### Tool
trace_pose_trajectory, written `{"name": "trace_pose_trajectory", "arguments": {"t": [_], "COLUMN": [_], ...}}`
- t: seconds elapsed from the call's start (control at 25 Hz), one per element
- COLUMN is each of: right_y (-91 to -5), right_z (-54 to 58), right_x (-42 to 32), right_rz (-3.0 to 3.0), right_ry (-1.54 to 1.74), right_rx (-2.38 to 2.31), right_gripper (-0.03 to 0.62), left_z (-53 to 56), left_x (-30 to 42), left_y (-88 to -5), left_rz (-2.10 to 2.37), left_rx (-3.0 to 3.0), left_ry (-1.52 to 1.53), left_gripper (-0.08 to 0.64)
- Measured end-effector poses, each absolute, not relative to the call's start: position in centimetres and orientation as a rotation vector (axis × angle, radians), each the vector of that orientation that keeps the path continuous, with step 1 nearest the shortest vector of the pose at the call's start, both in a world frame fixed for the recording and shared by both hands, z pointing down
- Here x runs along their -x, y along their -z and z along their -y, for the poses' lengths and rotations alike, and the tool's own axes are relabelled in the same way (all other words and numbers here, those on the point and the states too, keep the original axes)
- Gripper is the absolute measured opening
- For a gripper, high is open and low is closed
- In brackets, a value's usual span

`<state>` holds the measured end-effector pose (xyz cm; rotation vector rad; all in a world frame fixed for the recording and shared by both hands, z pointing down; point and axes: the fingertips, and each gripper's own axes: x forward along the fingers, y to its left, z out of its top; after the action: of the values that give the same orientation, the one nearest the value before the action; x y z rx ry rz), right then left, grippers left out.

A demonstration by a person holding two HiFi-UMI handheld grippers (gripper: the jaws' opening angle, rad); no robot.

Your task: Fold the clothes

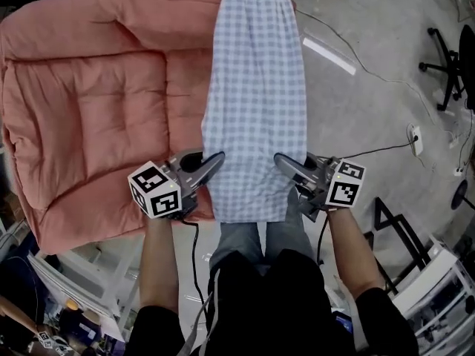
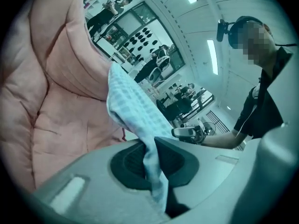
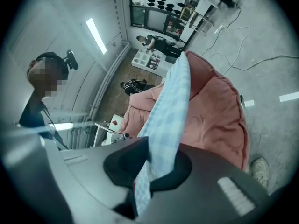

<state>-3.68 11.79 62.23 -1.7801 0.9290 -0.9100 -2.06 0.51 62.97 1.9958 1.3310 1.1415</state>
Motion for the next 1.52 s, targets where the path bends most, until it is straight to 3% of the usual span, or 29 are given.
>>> {"name": "trace_pose_trajectory", "arguments": {"t": [0.12, 0.28, 0.44, 1.52], "right_y": [-58.9, -54.7, -52.7, -37.4], "right_z": [-11.3, -10.1, -9.5, -10.5], "right_x": [4.1, 5.8, 7.1, 17.7], "right_rz": [-0.958, -1.060, -1.095, -1.218], "right_ry": [0.855, 0.850, 0.885, 0.860], "right_rx": [1.801, 1.810, 1.913, 2.151], "right_gripper": [0.023, 0.132, 0.022, 0.018], "left_z": [-0.1, -0.2, -0.3, 0.3], "left_x": [2.5, 4.0, 5.4, 14.9], "left_y": [-58.8, -55.3, -53.4, -40.4], "left_rz": [-1.355, -1.417, -1.477, -1.658], "left_rx": [-1.970, -1.944, -1.940, -2.080], "left_ry": [-1.068, -1.036, -1.050, -1.262], "left_gripper": [0.026, 0.028, 0.028, 0.025]}}
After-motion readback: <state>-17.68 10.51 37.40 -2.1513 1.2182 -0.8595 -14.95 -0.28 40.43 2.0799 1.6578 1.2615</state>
